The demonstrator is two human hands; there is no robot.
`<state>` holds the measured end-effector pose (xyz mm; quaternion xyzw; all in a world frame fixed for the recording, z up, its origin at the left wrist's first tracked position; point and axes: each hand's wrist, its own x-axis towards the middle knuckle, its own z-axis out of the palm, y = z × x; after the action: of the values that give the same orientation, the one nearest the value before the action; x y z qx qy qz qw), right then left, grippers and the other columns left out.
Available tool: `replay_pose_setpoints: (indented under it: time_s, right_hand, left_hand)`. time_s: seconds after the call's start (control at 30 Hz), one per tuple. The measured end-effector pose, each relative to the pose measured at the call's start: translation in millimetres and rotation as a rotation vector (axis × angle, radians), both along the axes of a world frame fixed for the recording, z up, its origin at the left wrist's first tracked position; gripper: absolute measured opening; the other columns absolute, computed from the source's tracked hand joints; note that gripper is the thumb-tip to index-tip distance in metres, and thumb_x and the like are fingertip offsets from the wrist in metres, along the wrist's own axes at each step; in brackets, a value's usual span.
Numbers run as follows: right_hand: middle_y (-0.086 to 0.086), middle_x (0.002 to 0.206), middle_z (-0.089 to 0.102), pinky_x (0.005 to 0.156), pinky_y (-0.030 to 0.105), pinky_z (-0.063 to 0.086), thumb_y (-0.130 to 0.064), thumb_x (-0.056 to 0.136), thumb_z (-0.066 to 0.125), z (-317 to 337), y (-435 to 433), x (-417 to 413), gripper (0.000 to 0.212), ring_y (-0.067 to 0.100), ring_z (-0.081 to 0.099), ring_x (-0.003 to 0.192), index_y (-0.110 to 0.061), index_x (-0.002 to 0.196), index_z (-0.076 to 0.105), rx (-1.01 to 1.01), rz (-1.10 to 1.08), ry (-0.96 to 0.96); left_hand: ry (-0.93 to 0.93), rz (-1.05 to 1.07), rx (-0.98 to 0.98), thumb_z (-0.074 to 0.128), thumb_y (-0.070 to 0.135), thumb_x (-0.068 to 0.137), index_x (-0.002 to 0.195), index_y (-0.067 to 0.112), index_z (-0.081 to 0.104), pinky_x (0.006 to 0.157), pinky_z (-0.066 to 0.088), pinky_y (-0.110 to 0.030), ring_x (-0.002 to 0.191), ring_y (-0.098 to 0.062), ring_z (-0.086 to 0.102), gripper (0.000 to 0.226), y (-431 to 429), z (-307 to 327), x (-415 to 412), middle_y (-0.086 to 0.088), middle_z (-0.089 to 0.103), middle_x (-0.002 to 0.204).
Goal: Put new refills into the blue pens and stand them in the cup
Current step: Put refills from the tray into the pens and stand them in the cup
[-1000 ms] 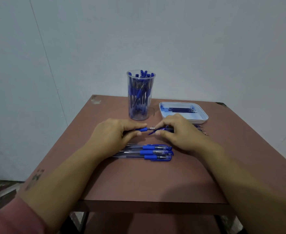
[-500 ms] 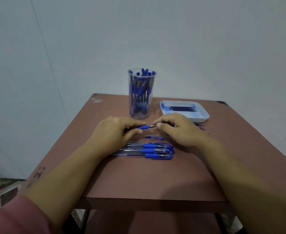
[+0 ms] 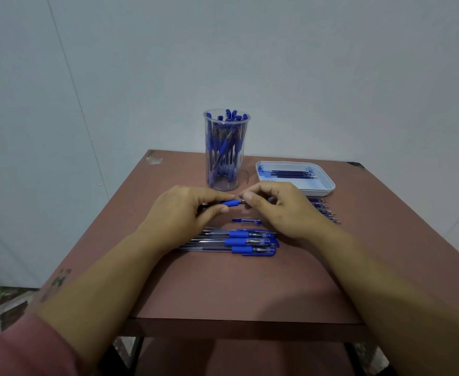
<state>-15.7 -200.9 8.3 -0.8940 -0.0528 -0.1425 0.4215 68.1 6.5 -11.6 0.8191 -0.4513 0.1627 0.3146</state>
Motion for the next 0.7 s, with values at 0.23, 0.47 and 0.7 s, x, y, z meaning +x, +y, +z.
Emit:
replay_pose_setpoints:
  time_s: [0.23,0.47,0.7]
  right_hand:
    - [-0.013,0.082,0.067,0.069,0.012,0.047,-0.027,0.084,0.074,-0.7,-0.6,-0.1,0.011,-0.002,0.058,0.074,-0.028,0.094,0.069,0.002,0.002,-0.029]
    - [-0.012,0.087,0.067,0.07,0.013,0.047,-0.032,0.085,0.073,-1.2,-1.9,-0.2,0.011,0.003,0.059,0.082,-0.033,0.095,0.069,-0.18,-0.035,-0.065]
    - [-0.005,0.078,0.069,0.068,0.03,0.049,-0.042,0.095,0.054,-0.5,-0.4,-0.1,0.032,0.008,0.061,0.074,-0.018,0.086,0.073,-0.21,-0.038,-0.052]
  left_hand:
    - [-0.009,-0.012,0.006,0.063,0.043,0.089,0.117,0.042,0.067,0.065,0.038,-0.009,0.081,0.002,0.062,0.028,-0.4,1.4,-0.5,0.019,0.072,0.105]
    - [0.002,-0.005,0.002,0.063,0.043,0.088,0.116,0.041,0.068,0.065,0.037,-0.007,0.076,0.013,0.057,0.028,0.5,0.8,-0.5,0.019,0.072,0.104]
    - [0.002,-0.003,-0.024,0.065,0.042,0.088,0.116,0.039,0.069,0.065,0.036,-0.007,0.07,0.019,0.052,0.028,-0.4,-1.0,1.1,0.016,0.073,0.103]
